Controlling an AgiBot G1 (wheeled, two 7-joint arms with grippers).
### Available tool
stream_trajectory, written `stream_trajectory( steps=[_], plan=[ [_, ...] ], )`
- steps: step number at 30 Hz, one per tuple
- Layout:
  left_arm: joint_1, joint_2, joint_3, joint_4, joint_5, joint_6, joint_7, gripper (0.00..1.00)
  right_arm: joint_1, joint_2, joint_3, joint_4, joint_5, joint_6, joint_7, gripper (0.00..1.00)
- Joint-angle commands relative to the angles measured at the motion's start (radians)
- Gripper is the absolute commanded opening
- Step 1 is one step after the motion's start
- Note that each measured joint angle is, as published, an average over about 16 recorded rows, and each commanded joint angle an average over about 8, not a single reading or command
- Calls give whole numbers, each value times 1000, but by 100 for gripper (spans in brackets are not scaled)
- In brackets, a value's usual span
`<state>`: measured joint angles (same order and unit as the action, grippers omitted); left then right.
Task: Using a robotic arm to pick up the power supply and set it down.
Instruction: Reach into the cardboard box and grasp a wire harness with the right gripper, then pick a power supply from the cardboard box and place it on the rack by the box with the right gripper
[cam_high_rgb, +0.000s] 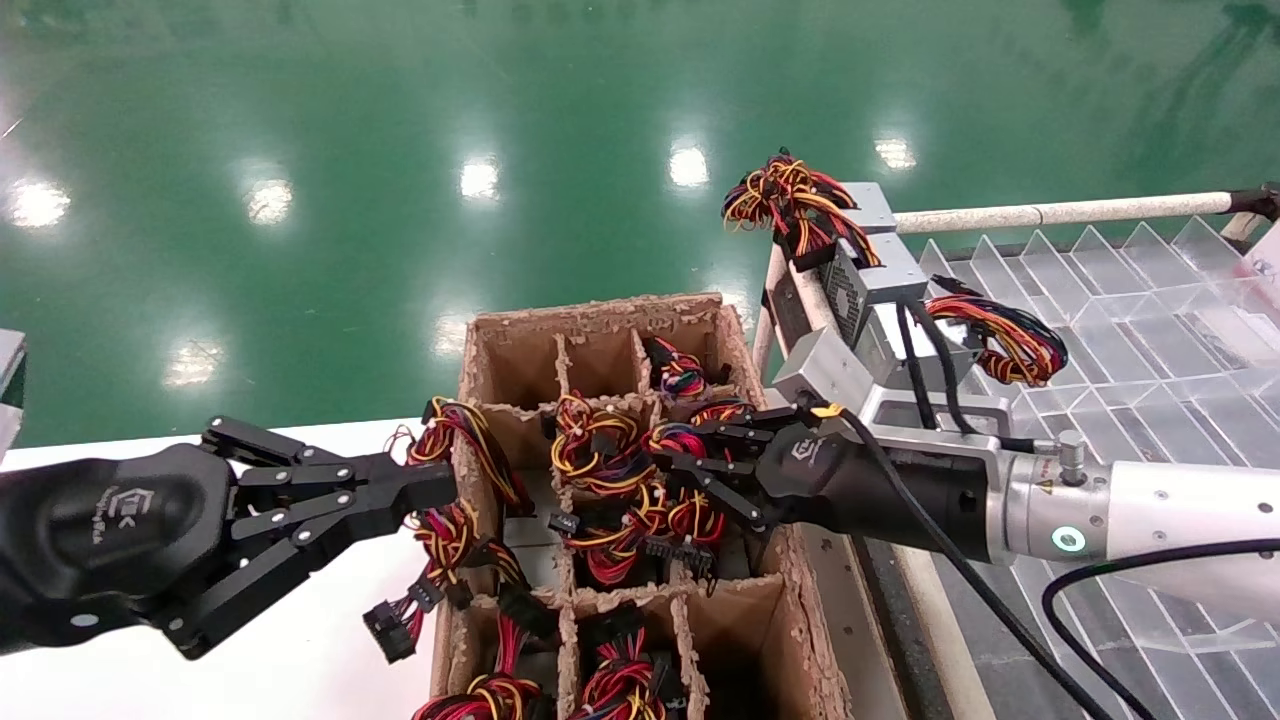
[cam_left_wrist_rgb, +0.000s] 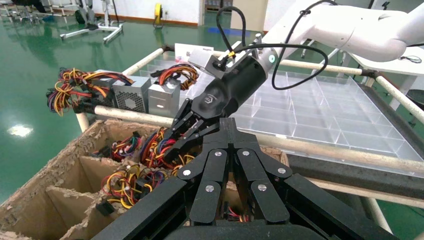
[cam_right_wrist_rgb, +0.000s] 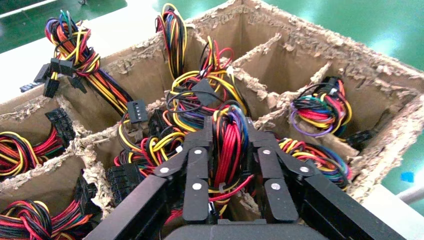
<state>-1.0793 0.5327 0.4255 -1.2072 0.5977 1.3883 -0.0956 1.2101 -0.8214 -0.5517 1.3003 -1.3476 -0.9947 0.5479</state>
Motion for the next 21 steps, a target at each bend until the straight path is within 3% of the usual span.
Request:
stream_trajectory(
  steps=[1,14,21],
  plan=[
    [0,0,0,0,0,0,0,0,-2,3,2,5,2,2,-1,0],
    [0,0,0,0,0,0,0,0,-10,29,19,26,40,-18,7,0],
    [0,0,0,0,0,0,0,0,6,62,78,39,145,-69,-53,0]
  ],
)
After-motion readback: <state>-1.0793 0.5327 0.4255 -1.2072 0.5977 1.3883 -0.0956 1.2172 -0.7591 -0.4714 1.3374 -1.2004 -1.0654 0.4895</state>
